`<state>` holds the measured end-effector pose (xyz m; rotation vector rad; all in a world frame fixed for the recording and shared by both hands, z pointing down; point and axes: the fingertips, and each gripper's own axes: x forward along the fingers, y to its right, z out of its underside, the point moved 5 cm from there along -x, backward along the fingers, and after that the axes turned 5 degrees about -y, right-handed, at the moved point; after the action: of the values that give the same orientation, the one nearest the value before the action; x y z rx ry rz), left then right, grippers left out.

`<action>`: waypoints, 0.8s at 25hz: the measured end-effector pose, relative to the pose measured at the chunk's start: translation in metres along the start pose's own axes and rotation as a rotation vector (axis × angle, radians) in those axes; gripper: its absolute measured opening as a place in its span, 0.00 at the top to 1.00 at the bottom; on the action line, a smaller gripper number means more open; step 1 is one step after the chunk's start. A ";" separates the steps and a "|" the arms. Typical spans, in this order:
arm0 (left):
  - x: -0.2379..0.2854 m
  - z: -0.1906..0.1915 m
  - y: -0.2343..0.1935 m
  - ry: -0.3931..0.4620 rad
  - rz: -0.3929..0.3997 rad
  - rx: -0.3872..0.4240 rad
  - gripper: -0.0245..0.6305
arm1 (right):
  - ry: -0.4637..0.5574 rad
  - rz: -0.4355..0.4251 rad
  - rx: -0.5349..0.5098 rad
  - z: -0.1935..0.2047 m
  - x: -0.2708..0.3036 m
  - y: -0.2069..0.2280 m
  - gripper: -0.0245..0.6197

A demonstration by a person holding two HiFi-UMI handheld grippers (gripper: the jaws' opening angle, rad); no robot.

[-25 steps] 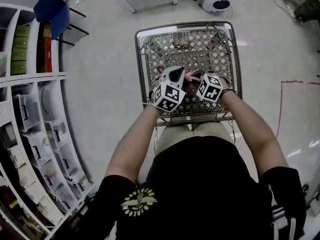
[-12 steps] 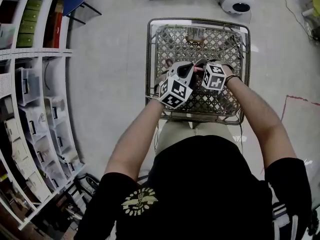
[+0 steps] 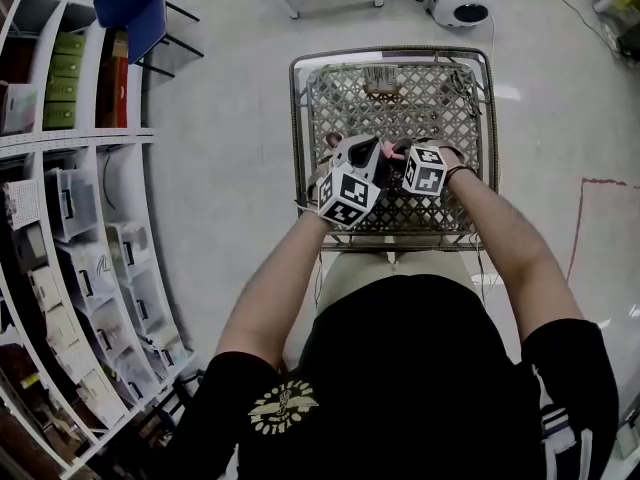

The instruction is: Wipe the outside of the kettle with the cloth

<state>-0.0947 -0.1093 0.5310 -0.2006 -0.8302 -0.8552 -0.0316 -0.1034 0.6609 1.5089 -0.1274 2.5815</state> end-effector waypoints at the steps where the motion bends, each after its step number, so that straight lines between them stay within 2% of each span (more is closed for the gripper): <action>1: 0.001 0.000 0.002 -0.004 -0.004 0.006 0.95 | 0.003 -0.001 0.025 0.003 0.000 -0.007 0.90; 13: 0.000 0.002 0.002 -0.009 0.064 0.031 0.95 | 0.061 0.047 0.329 -0.007 -0.001 -0.078 0.90; 20: 0.006 0.003 0.008 -0.024 0.096 0.072 0.95 | 0.089 0.063 0.404 -0.040 0.002 -0.108 0.90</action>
<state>-0.0886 -0.1062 0.5382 -0.1862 -0.8656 -0.7325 -0.0481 0.0088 0.6426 1.5198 0.3860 2.8451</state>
